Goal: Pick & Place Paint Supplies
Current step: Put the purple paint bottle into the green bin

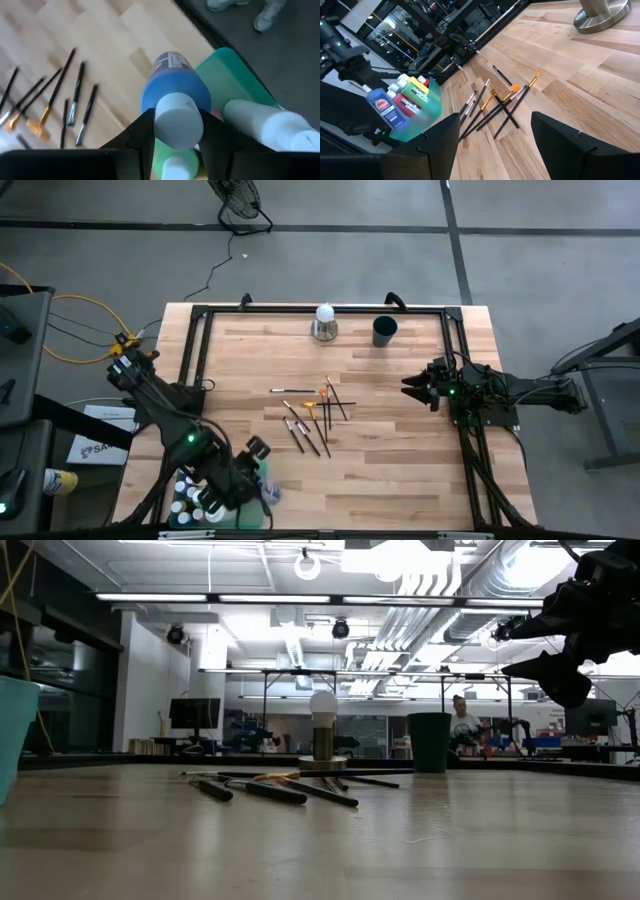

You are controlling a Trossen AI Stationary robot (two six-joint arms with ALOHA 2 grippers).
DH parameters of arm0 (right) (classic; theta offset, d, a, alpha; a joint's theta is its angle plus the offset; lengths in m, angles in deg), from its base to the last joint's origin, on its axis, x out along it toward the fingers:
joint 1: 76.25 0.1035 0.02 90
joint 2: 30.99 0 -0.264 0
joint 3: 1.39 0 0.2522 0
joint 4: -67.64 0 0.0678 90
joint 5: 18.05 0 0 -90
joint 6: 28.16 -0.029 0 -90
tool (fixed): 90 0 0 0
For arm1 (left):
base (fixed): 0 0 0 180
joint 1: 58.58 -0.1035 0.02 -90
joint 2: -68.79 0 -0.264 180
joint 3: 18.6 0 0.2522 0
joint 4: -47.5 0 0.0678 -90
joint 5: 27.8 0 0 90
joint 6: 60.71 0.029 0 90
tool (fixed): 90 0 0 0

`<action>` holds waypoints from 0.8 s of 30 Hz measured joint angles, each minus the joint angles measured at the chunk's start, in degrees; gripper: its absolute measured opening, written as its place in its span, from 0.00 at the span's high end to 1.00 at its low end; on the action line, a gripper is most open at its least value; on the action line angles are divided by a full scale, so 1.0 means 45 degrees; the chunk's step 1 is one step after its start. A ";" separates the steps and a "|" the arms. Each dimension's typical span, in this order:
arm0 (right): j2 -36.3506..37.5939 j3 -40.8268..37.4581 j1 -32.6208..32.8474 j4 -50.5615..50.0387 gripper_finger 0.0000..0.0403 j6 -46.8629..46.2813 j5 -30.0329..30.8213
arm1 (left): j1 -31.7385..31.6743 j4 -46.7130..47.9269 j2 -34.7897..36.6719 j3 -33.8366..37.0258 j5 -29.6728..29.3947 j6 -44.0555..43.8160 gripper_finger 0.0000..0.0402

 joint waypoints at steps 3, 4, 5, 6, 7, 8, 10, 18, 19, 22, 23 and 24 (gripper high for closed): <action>-0.0002 0.0000 0.0004 0.0000 0.41 0.0000 0.0000 | 0.0363 -0.0097 -0.0086 0.0000 0.0003 0.0759 0.71; -0.0005 0.0000 0.0003 0.0000 0.41 0.0002 0.0000 | 0.0476 -0.0119 -0.0086 -0.0001 0.0003 0.1018 0.71; -0.0005 0.0000 0.0000 0.0000 0.41 0.0001 0.0000 | 0.0580 -0.0121 -0.0086 -0.0005 0.0002 0.1246 0.71; 0.0000 0.0000 0.0004 0.0000 0.41 0.0003 0.0000 | 0.0678 -0.0106 -0.0086 -0.0005 -0.0009 0.1426 0.71; -0.0003 0.0000 0.0003 0.0000 0.41 0.0001 0.0000 | 0.0768 -0.0095 -0.0086 -0.0005 -0.0020 0.1606 0.71; -0.0005 0.0000 0.0003 0.0000 0.41 0.0001 0.0000 | 0.0860 -0.0093 -0.0086 -0.0005 -0.0022 0.1706 0.71; -0.0005 0.0000 0.0005 0.0000 0.41 -0.0001 0.0000 | 0.1056 -0.0085 -0.0086 -0.0013 -0.0022 0.1877 0.71; -0.0001 0.0000 0.0005 0.0005 0.41 0.0000 0.0000 | 0.1777 0.1001 -0.0091 0.0000 0.0383 0.1922 0.71; -0.0005 0.0000 0.0000 0.0005 0.41 0.0001 0.0000 | 0.1837 0.1195 -0.0091 0.0000 0.0349 0.1865 0.71; -0.0004 0.0000 0.0002 0.0005 0.41 0.0003 0.0000 | 0.1944 0.1725 -0.0091 0.0000 0.0214 0.1460 0.71; -0.0005 0.0000 0.0004 0.0005 0.41 0.0004 0.0000 | 0.1939 0.1798 -0.0091 0.0000 0.0196 0.1318 0.71; -0.0003 0.0000 0.0000 0.0005 0.41 0.0002 0.0002 | 0.1932 0.1844 -0.0091 0.0000 0.0186 0.1201 0.71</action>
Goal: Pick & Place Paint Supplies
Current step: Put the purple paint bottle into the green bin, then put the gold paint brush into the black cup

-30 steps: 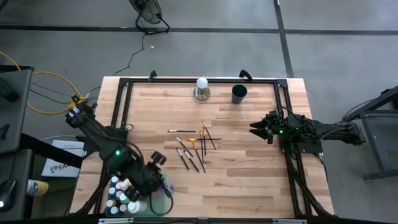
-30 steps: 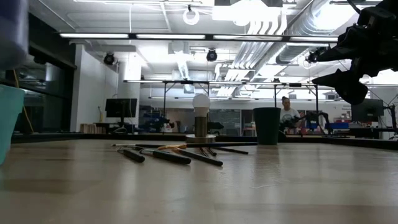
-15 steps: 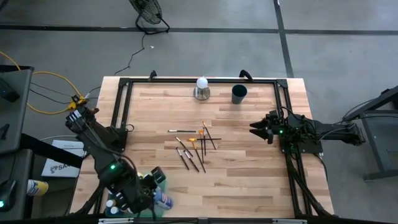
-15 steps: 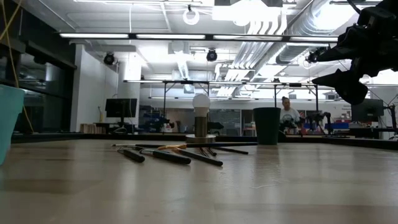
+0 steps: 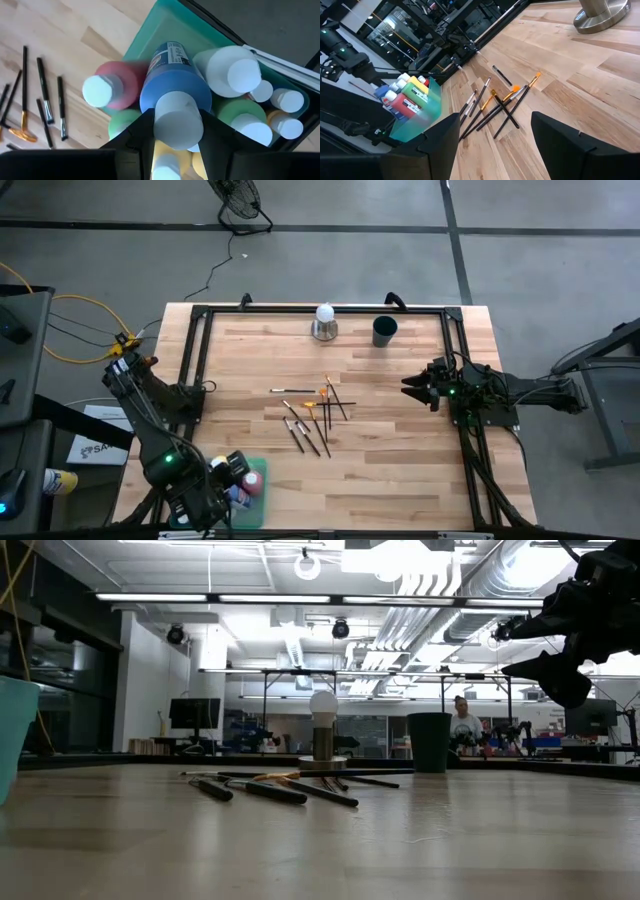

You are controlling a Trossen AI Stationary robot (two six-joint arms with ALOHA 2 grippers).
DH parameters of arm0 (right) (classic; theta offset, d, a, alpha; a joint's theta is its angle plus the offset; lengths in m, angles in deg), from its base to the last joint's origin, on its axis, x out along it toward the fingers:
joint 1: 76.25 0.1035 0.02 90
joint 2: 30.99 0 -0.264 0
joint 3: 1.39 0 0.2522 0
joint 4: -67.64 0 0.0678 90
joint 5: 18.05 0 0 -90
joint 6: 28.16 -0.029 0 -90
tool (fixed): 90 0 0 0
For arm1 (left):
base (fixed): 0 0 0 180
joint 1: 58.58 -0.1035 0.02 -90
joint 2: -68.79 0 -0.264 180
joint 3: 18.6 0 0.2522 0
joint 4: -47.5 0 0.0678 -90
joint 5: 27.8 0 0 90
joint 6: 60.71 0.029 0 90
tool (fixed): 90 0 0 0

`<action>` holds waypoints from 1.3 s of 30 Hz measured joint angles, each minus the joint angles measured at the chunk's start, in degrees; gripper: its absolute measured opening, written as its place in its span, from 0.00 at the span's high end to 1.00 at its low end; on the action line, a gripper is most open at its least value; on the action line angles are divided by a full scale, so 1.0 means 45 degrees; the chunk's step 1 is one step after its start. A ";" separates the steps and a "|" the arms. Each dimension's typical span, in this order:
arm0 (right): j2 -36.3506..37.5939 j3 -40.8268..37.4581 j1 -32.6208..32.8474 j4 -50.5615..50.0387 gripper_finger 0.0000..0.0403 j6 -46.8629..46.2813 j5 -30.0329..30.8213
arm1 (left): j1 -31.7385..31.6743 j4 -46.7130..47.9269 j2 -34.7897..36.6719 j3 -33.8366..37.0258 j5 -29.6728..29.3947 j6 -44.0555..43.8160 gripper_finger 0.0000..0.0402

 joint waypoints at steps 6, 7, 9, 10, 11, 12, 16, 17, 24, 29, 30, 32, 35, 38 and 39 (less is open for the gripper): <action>-0.0001 0.0000 0.0000 0.0000 0.41 -0.0002 -0.0002 | -0.0005 0.0079 -0.0240 -0.0006 0.0013 -0.0335 0.71; -0.0002 0.0000 0.0000 0.0000 0.41 0.0002 -0.0002 | -0.0005 0.0056 -0.0340 -0.0005 0.0091 -0.0350 0.71; -0.0002 0.0000 0.0000 0.0002 0.41 0.0002 -0.0002 | -0.0011 0.0035 -0.0526 -0.0006 0.0285 -0.0541 0.71; -0.0002 0.0000 0.0004 0.0005 0.41 0.0002 -0.0002 | -0.0015 0.0035 -0.0620 -0.0005 0.0371 -0.0683 0.71; -0.0002 0.0000 0.0001 0.0001 0.41 -0.0003 -0.0002 | -0.0015 0.0035 -0.0727 -0.0010 0.0442 -0.0770 0.71; -0.0001 0.0000 0.0005 -0.0003 0.41 0.0002 -0.0002 | -0.0010 0.0040 -0.0820 -0.0005 0.0458 -0.0892 0.71; -0.0002 0.0000 0.0000 0.0000 0.41 -0.0003 -0.0002 | -0.0010 0.0040 -0.1148 -0.0005 0.0492 -0.1236 0.71; -0.0002 0.0000 0.0002 0.0000 0.41 0.0002 -0.0002 | -0.0015 0.0040 -0.1214 -0.0005 0.0494 -0.1392 0.71; 0.0000 0.0000 0.0000 0.0000 0.41 -0.0003 -0.0002 | -0.0019 -0.0037 -0.1727 -0.0005 0.0725 -0.2294 0.71; -0.0002 0.0000 0.0005 0.0000 0.41 -0.0002 -0.0002 | -0.0019 -0.0293 -0.1787 -0.0005 0.0730 -0.2552 0.62; -0.0002 0.0000 0.0004 0.0000 0.41 0.0002 -0.0002 | -0.0019 -0.0306 -0.1787 -0.0005 0.0725 -0.2632 0.60; 0.0001 0.0000 0.0003 0.0000 0.41 -0.0001 -0.0002 | -0.0019 -0.0315 -0.1787 -0.0005 0.0684 -0.2632 0.57; 0.0001 0.0000 0.0001 0.0000 0.41 0.0002 -0.0002 | -0.0019 -0.0315 -0.1787 -0.0005 0.0667 -0.2638 0.55; 0.0003 0.0000 0.0000 0.0000 0.41 0.0000 -0.0002 | -0.0019 -0.0318 -0.1787 -0.0005 0.0660 -0.2681 0.54; 0.0003 0.0000 0.0000 0.0000 0.41 0.0002 -0.0002 | -0.0019 -0.0315 -0.1787 -0.0005 0.0657 -0.2681 0.54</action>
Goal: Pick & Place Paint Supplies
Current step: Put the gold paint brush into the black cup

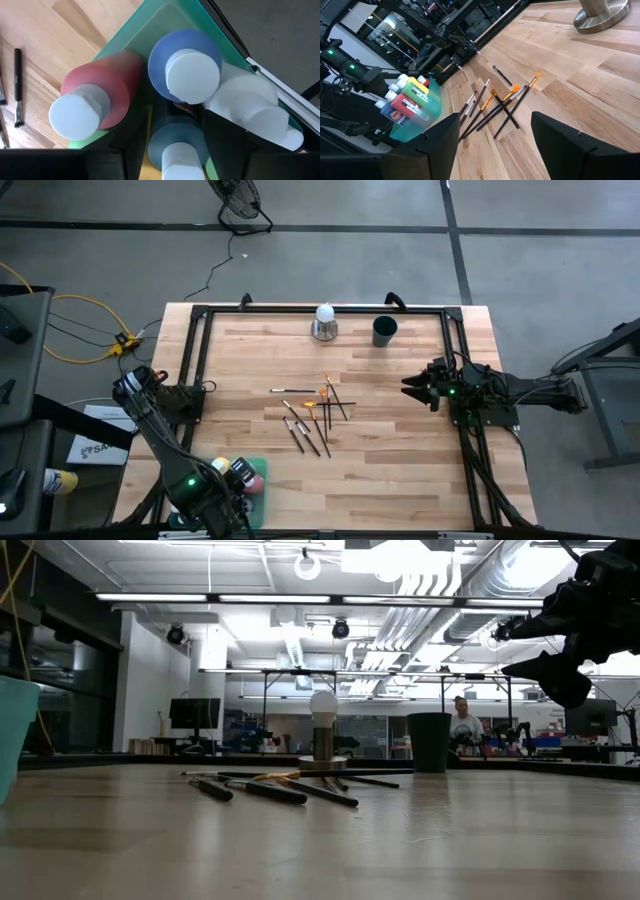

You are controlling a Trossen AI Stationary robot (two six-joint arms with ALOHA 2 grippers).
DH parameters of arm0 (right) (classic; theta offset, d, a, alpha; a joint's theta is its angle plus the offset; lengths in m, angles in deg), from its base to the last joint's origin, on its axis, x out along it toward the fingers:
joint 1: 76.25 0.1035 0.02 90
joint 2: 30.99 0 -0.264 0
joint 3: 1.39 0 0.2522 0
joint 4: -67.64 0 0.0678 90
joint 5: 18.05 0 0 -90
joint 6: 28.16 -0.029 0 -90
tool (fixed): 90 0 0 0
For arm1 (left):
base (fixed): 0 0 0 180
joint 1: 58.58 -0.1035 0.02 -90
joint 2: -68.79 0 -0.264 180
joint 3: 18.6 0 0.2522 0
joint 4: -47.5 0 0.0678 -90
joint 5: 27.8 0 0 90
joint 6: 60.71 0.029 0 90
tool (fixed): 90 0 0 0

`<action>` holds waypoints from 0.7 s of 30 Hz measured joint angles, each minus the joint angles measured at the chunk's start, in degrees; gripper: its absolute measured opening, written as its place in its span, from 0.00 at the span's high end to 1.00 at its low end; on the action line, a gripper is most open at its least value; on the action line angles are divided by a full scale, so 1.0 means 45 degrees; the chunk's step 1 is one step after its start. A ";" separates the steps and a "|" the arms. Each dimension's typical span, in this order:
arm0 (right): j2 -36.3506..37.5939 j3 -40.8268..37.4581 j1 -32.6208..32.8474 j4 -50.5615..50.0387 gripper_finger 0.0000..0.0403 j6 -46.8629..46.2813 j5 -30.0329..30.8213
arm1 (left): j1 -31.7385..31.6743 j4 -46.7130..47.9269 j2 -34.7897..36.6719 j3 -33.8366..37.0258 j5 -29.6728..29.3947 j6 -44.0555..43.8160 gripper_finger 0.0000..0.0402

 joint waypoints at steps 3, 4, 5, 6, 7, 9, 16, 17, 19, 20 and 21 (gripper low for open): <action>-0.0004 0.0000 0.0000 0.0000 0.41 -0.0004 0.0000 | 0.0000 0.0009 0.0060 0.0000 -0.0005 -0.0253 0.54; -0.0004 0.0000 0.0000 0.0000 0.41 -0.0001 0.0000 | 0.0000 0.0128 0.0082 -0.0085 -0.0017 -0.0451 0.54; -0.0005 0.0000 0.0000 0.0000 0.41 -0.0005 0.0000 | 0.0000 0.0308 0.0083 -0.0253 -0.0037 -0.0620 0.54; -0.0003 0.0000 0.0002 0.0000 0.41 -0.0003 0.0000 | 0.0000 0.0428 0.0083 -0.0470 -0.0041 -0.0717 0.54; -0.0003 0.0000 0.0002 0.0000 0.41 -0.0002 0.0000 | 0.0000 0.0542 0.0083 -0.0724 -0.0049 -0.0806 0.54; -0.0005 0.0000 0.0004 0.0000 0.41 0.0000 0.0000 | 0.0000 0.0813 0.0083 -0.1255 -0.0243 -0.1050 0.54; -0.0003 0.0000 0.0005 0.0000 0.41 -0.0002 0.0000 | -0.0070 0.1432 0.0092 -0.3528 -0.2206 -0.1629 0.54; -0.0004 0.0000 0.0001 0.0000 0.41 -0.0001 0.0000 | -0.0186 0.1491 0.0097 -0.3795 -0.2473 -0.1635 0.54; -0.0002 0.0000 0.0005 0.0000 0.41 0.0000 0.0000 | -0.0491 0.1519 0.0112 -0.4180 -0.2925 -0.1736 0.54; -0.0005 0.0000 0.0000 0.0000 0.41 0.0000 0.0000 | -0.0692 0.1560 0.0112 -0.4346 -0.3100 -0.1867 0.54; -0.0005 0.0000 0.0005 0.0000 0.41 -0.0004 0.0000 | -0.0884 0.1586 0.0107 -0.4485 -0.3300 -0.2008 0.54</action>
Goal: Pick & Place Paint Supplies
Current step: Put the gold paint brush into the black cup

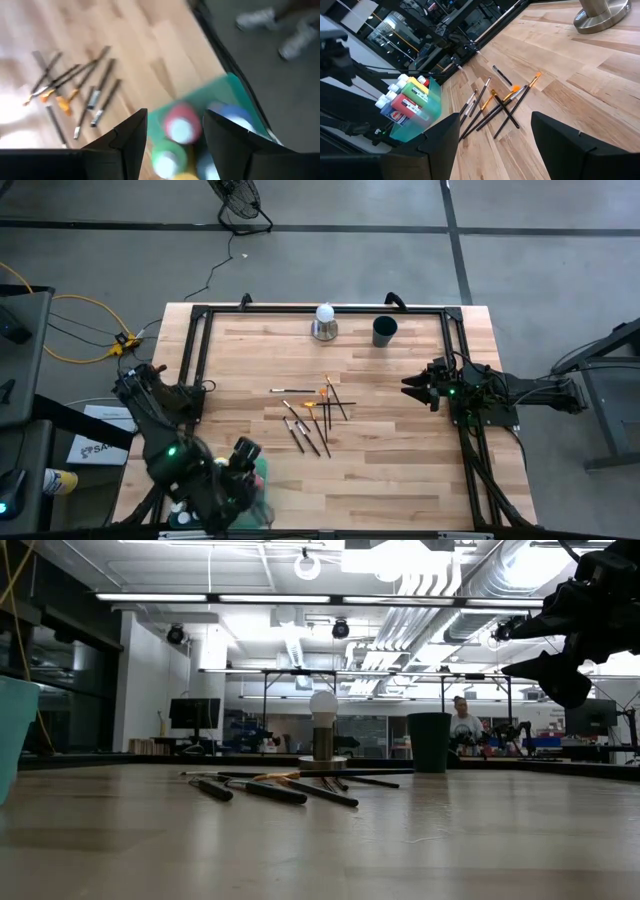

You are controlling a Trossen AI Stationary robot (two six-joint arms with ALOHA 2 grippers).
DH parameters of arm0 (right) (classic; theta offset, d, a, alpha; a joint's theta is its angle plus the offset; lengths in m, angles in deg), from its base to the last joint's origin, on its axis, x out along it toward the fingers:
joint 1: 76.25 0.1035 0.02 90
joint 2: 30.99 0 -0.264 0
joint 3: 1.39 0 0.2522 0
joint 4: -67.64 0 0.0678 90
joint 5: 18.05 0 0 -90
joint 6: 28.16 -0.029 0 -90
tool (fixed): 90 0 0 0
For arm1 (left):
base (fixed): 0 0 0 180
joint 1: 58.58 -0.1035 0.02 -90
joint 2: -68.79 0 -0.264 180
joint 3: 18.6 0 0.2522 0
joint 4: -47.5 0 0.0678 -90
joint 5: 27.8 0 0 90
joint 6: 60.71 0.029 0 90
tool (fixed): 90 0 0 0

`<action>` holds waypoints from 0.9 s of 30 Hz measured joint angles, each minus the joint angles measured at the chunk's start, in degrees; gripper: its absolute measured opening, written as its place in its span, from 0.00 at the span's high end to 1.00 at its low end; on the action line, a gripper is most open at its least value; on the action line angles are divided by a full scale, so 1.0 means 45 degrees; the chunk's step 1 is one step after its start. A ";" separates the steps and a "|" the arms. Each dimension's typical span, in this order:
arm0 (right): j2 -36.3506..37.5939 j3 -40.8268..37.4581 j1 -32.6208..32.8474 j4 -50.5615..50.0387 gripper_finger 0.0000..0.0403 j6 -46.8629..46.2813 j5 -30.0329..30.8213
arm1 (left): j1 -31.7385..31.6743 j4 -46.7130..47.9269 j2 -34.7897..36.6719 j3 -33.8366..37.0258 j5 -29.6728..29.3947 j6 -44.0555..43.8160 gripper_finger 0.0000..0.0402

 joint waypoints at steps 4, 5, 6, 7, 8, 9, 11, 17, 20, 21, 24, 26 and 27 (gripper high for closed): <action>0.0001 0.0000 -0.0001 0.0000 0.41 0.0000 0.0000 | -0.0999 -0.0027 0.0005 -0.0265 -0.0247 -0.0305 0.54; 0.0001 0.0000 0.0000 0.0000 0.41 0.0001 0.0000 | -0.1277 -0.0022 0.0001 -0.0261 -0.0247 -0.0299 0.54; 0.0000 0.0000 -0.0002 0.0000 0.41 0.0002 0.0000 | -0.1553 -0.0027 -0.0005 -0.0260 -0.0240 -0.0293 0.54; 0.0000 0.0000 0.0000 0.0000 0.41 0.0002 0.0000 | -0.1816 -0.0029 -0.0005 -0.0260 -0.0240 -0.0287 0.54; 0.0001 0.0000 -0.0003 0.0000 0.41 0.0001 0.0000 | -0.2108 -0.0038 -0.0005 -0.0260 -0.0240 -0.0284 0.54; 0.0000 0.0000 -0.0002 0.0000 0.41 0.0003 0.0000 | -0.2397 -0.0051 -0.0001 -0.0260 -0.0240 -0.0278 0.54; 0.0003 0.0000 0.0000 0.0000 0.41 0.0000 0.0000 | -0.2999 -0.0056 -0.0005 -0.0260 -0.0240 -0.0175 0.54; 0.0005 0.0000 -0.0001 0.0000 0.41 0.0000 0.0000 | -0.4830 -0.0060 -0.0104 -0.0260 -0.0230 0.0050 0.54; 0.0003 0.0000 -0.0002 0.0000 0.41 0.0005 0.0000 | -0.5765 -0.0085 -0.0353 -0.0223 -0.0217 0.0066 0.54; 0.0003 0.0000 -0.0003 0.0000 0.41 0.0003 0.0000 | -0.6064 -0.0063 -0.0477 -0.0216 -0.0217 0.0066 0.54; 0.0005 0.0000 -0.0005 0.0000 0.41 0.0000 0.0000 | -0.6953 -0.0111 -0.0849 -0.0205 -0.0021 0.0106 0.54; 0.0000 0.0000 -0.0005 0.0000 0.41 0.0000 0.0000 | -0.7566 -0.0262 -0.1100 -0.0202 0.0118 0.0325 0.54; 0.0000 0.0000 -0.0002 0.0000 0.41 0.0002 0.0000 | -0.7856 -0.0375 -0.1232 -0.0202 0.0214 0.0374 0.54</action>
